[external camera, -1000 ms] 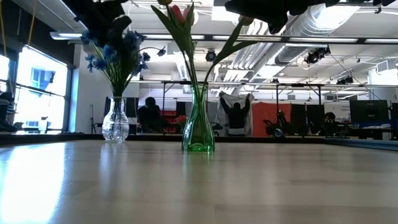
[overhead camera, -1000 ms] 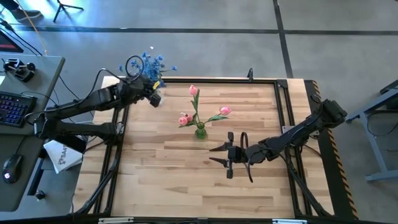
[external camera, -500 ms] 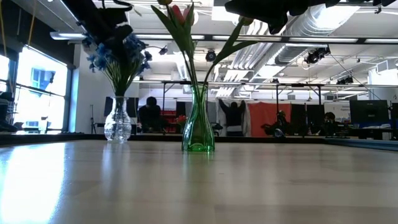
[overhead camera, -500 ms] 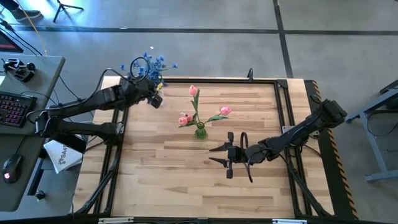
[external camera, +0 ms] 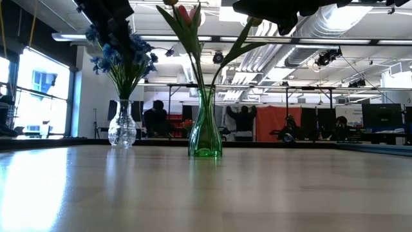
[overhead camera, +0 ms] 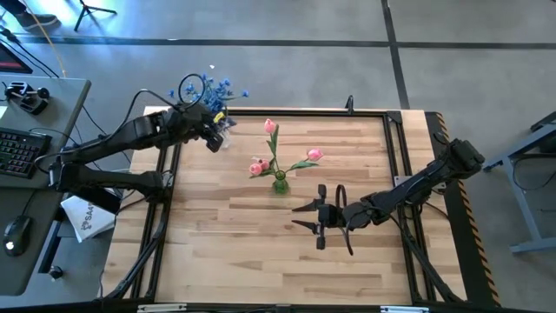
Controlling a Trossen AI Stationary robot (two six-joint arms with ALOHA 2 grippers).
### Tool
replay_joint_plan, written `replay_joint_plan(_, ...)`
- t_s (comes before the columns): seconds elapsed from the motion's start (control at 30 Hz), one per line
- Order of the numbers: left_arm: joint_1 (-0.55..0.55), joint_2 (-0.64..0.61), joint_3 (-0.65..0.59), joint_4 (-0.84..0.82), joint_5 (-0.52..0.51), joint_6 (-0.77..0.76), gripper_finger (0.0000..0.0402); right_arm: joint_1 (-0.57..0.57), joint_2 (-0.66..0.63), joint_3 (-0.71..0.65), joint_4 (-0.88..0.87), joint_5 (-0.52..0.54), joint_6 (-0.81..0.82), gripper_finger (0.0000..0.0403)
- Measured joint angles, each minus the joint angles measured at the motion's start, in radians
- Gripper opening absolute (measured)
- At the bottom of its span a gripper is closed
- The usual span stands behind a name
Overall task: Sort flowers into vase by color
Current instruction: Put the blue flowers into the transparent vase
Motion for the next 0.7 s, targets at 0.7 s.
replay_joint_plan(0.7,-0.023,0.061,-0.038,-0.053,-0.137,-0.026,0.0006,0.000,0.000,0.000,0.000,0.000,0.000,0.0134)
